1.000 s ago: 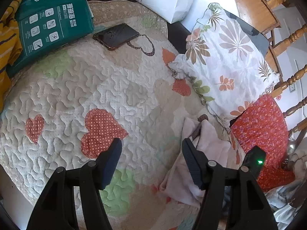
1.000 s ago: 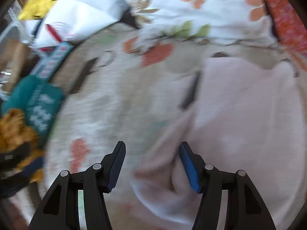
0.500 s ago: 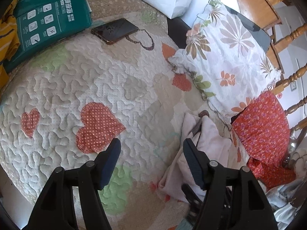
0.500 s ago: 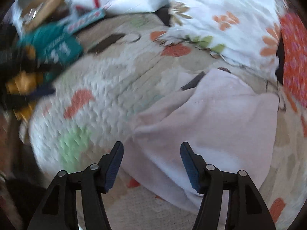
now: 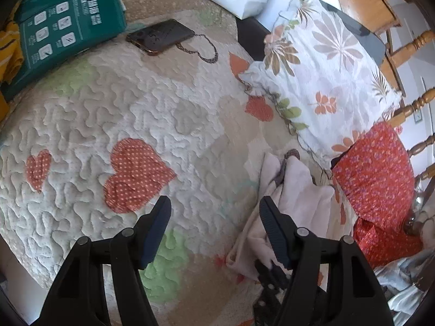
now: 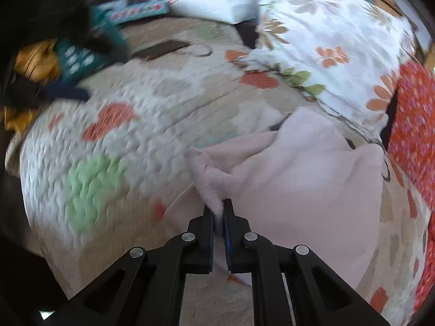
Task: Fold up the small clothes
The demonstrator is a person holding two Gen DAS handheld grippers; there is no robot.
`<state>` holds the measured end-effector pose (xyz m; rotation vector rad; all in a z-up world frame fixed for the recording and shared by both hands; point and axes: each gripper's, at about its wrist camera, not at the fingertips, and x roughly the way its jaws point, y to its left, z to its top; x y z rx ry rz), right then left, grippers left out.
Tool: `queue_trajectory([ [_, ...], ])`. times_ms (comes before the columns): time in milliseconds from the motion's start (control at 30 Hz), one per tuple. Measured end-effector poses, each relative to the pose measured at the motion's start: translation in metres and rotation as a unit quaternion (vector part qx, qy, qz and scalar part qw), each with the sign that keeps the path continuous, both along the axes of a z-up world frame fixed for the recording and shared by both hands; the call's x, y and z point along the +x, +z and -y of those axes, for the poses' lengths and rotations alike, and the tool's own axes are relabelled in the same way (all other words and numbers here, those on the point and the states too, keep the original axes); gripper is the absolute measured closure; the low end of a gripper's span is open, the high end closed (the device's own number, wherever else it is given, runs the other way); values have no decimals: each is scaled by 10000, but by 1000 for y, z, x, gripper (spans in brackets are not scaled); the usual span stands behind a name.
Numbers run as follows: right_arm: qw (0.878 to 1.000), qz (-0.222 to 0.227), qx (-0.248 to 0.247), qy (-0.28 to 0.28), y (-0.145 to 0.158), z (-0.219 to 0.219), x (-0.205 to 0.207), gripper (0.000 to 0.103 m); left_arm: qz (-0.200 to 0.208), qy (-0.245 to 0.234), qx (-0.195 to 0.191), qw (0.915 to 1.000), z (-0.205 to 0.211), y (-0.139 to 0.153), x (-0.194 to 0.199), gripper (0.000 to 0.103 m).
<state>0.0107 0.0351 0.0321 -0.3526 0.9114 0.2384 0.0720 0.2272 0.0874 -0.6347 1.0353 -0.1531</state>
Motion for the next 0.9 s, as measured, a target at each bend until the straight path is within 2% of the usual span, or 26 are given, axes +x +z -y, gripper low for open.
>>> queue_trajectory([
  [100, 9997, -148, 154, -103, -8, 9, 4, 81, -22, -68, 31, 10000, 4, -1, -1, 37],
  [167, 9987, -216, 450, -53, 2, 17, -1, 75, -44, -39, 11, 10000, 2, -2, 0, 37],
  [233, 9966, -217, 793, 39, 18, 27, -11, 75, -49, 27, -13, 10000, -2, -2, 0, 37],
  [333, 9930, 50, 1173, -106, 47, 47, -11, 75, -57, 131, -73, 9999, -5, -2, 1, 34],
  [400, 9923, 292, 1114, -458, 59, 58, 3, 75, -71, 133, -96, 9998, -4, -3, 2, 34],
  [467, 9909, 326, 926, -921, 57, 67, 34, 76, -86, 83, -92, 9999, 1, -4, 4, 34],
  [567, 9855, -28, 996, -1373, 35, 73, 81, 83, -76, 8, -70, 9999, 5, -3, 4, 34],
  [700, 9761, -840, 1400, -1432, 1, 59, 127, 84, -20, -10, -15, 10000, 3, 0, 3, 33],
  [733, 9739, -855, 1530, -1442, -2, 53, 132, 84, -8, -3, -3, 10000, 2, 0, 3, 33],
  [833, 9673, -1079, 2021, -1087, -2, 28, 137, 84, 27, 10, 98, 9999, -1, 2, 4, 33],
  [900, 9674, -1196, 2071, -836, 0, 10, 132, 84, 37, 15, 180, 9998, -1, 2, 4, 33],
])
